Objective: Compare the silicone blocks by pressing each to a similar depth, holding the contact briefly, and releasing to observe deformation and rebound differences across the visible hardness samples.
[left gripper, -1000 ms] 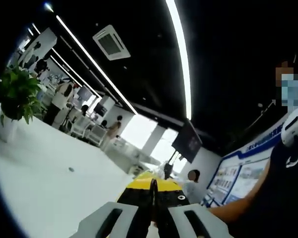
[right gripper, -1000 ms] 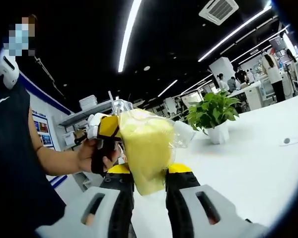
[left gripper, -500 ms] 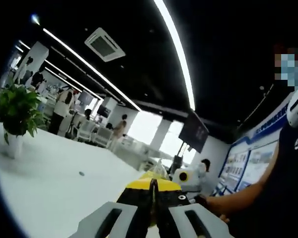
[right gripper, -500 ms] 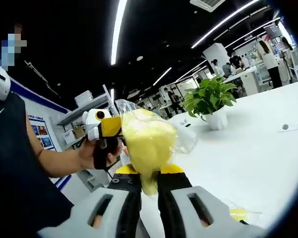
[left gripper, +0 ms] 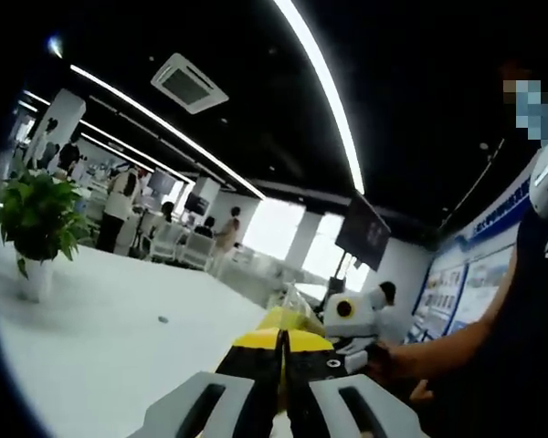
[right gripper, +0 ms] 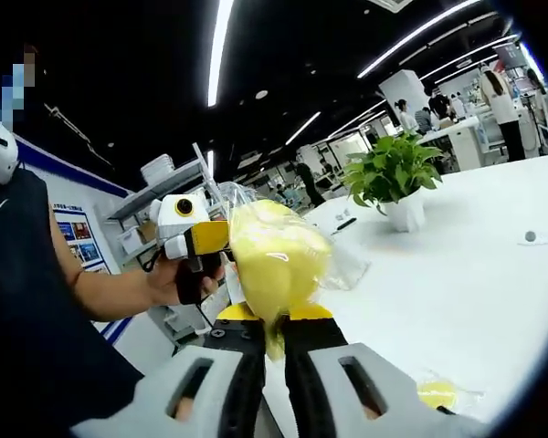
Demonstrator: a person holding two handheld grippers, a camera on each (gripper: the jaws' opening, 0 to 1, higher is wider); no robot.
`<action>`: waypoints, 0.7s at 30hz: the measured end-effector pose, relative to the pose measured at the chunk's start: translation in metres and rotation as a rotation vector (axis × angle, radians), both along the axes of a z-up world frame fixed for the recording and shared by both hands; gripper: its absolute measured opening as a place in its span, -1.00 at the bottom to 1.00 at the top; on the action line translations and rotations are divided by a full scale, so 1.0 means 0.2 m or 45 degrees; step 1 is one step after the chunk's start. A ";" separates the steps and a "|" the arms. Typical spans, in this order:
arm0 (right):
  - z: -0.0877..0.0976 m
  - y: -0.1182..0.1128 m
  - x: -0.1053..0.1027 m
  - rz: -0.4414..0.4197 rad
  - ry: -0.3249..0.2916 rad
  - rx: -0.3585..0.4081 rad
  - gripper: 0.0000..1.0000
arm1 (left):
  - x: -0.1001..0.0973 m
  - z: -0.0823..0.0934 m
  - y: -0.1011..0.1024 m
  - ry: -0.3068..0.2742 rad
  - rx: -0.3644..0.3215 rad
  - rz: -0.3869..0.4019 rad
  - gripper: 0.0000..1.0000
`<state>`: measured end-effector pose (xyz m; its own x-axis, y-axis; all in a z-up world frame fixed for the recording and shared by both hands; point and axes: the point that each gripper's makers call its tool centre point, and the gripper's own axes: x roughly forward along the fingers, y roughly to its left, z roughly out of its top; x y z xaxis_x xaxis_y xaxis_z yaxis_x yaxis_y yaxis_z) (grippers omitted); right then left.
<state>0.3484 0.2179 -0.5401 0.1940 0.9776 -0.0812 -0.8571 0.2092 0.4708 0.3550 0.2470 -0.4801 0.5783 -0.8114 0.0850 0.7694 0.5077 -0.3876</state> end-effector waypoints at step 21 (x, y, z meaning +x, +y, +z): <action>-0.05 0.00 -0.02 0.022 0.024 -0.082 -0.97 | 0.03 -0.06 0.01 -0.048 0.124 0.033 -1.00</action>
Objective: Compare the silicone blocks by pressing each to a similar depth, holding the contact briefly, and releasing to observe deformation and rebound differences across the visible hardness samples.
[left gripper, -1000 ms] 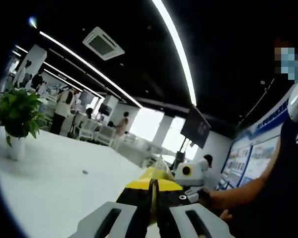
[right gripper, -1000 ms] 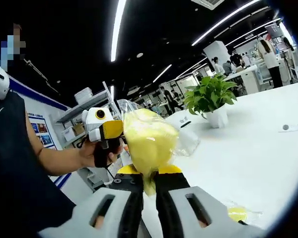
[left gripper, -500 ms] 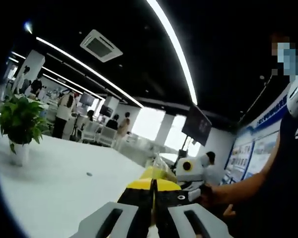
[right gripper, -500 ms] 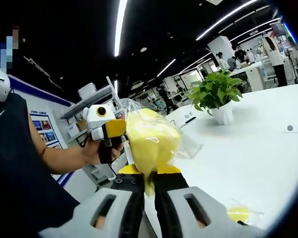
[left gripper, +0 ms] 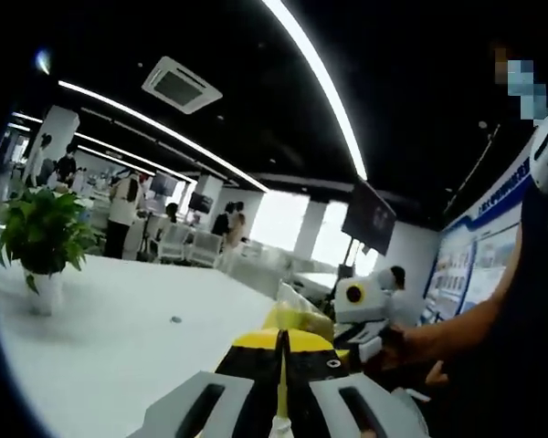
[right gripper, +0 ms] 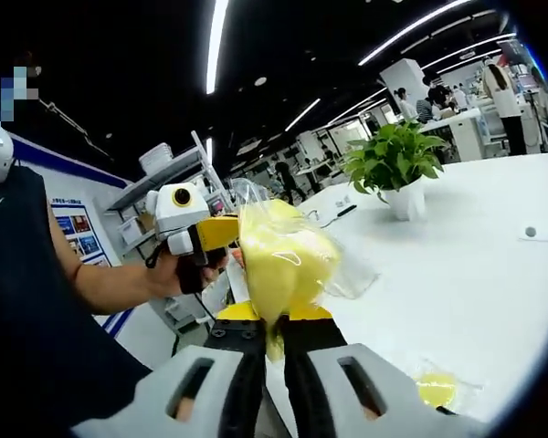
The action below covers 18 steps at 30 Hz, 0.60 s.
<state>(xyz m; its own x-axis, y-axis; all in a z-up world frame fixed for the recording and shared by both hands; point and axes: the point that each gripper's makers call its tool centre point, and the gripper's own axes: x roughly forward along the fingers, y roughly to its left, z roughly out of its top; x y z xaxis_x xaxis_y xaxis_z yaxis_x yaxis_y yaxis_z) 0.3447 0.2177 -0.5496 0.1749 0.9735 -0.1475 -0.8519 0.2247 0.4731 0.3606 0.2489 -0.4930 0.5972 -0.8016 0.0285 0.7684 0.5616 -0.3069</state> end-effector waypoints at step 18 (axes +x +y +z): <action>0.03 0.00 0.02 -0.010 -0.034 0.024 -0.88 | -0.01 0.04 -0.01 0.067 -0.096 -0.036 -1.00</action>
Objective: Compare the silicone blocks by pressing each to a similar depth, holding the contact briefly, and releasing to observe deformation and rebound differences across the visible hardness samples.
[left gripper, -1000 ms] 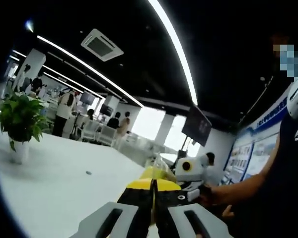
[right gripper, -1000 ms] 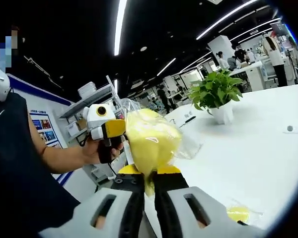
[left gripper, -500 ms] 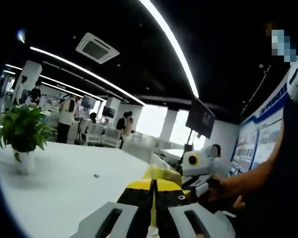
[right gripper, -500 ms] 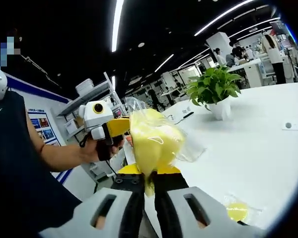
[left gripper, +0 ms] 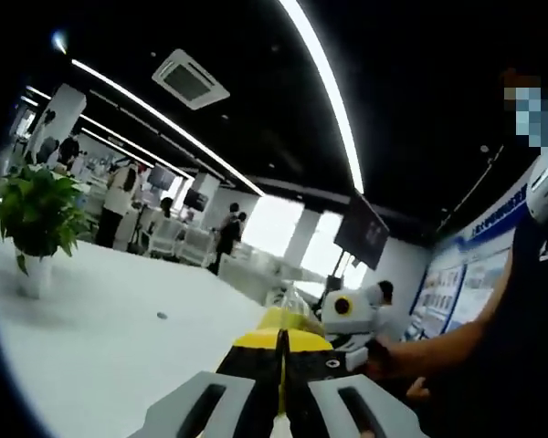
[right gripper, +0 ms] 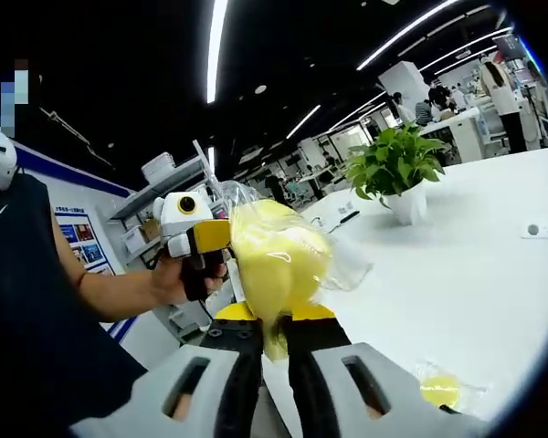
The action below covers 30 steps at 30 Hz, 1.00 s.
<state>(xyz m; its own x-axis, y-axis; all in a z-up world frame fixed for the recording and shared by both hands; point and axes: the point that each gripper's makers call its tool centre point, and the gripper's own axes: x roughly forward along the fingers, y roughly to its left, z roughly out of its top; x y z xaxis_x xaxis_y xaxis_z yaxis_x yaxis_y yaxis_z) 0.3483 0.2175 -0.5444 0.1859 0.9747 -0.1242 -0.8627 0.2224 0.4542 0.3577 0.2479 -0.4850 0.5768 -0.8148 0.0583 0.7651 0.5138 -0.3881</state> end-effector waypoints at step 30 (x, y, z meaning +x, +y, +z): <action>0.05 -0.09 0.17 -0.247 -0.209 0.038 0.65 | 0.04 0.18 -0.03 -0.069 -0.115 -0.022 -1.00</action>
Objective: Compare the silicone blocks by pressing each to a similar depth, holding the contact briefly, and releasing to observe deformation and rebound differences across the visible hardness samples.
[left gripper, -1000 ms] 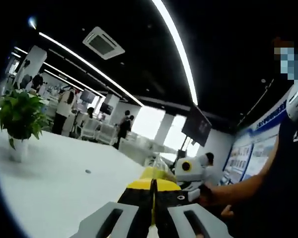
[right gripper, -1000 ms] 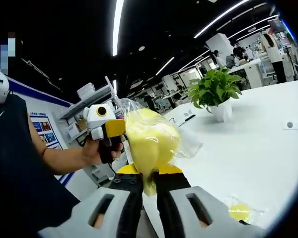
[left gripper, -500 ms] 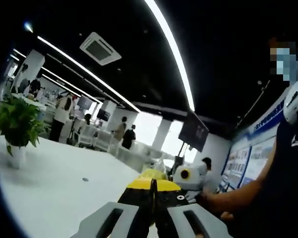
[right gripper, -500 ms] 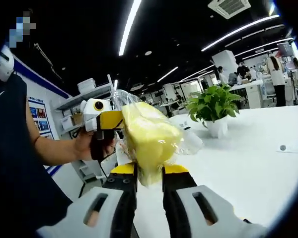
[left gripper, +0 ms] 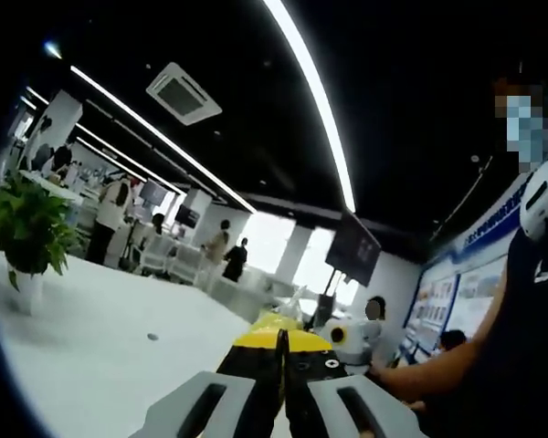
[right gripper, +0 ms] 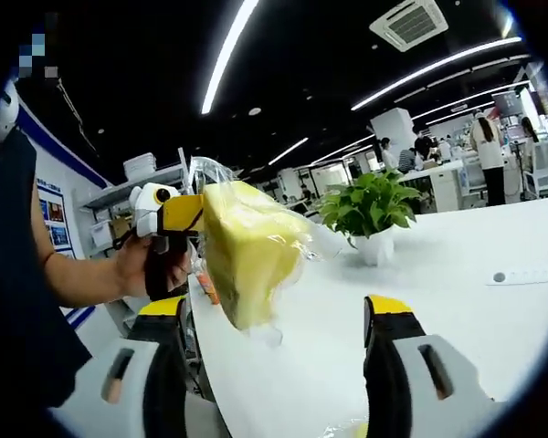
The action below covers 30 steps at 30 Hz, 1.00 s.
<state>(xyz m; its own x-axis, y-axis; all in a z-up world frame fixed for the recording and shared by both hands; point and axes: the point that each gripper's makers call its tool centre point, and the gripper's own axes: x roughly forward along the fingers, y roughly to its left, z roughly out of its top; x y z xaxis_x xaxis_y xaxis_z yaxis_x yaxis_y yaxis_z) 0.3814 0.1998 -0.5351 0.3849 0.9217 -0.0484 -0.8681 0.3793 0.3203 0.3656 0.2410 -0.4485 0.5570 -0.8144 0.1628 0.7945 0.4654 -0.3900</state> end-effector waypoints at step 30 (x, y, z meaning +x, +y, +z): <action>-0.14 -0.69 0.17 -0.443 -0.057 -0.181 0.93 | 0.13 -0.15 0.10 0.190 -0.065 0.096 -1.00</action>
